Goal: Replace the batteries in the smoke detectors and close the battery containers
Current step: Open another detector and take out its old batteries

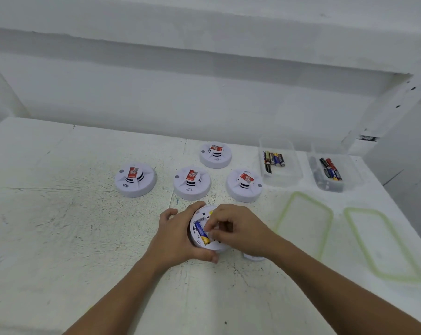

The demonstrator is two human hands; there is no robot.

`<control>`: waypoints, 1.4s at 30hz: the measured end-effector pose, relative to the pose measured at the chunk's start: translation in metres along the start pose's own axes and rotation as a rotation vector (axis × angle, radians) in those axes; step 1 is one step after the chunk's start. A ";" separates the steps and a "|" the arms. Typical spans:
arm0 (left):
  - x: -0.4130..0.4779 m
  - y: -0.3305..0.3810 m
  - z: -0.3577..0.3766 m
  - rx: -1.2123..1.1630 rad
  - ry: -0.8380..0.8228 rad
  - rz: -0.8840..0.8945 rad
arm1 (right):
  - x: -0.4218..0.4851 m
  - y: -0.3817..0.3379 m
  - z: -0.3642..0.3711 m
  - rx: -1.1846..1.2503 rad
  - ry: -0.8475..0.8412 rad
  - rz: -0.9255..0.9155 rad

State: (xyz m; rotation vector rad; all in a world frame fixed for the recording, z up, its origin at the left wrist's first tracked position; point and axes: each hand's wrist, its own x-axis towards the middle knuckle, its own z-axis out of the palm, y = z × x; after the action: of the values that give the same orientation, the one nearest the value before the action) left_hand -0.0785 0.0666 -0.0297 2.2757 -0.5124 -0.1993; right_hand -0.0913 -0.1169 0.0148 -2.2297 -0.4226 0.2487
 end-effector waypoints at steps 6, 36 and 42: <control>-0.003 -0.002 -0.007 -0.113 -0.026 -0.058 | 0.003 0.005 0.000 -0.177 -0.095 -0.162; -0.001 -0.005 -0.005 -0.191 0.009 -0.165 | 0.008 -0.008 -0.007 -0.462 -0.176 -0.339; 0.000 -0.008 -0.004 -0.186 0.020 -0.170 | 0.003 -0.005 -0.001 -0.428 -0.077 -0.196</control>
State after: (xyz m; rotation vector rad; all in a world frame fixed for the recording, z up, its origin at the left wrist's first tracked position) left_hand -0.0755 0.0738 -0.0327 2.1367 -0.2780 -0.2964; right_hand -0.0889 -0.1136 0.0192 -2.5755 -0.7924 0.1498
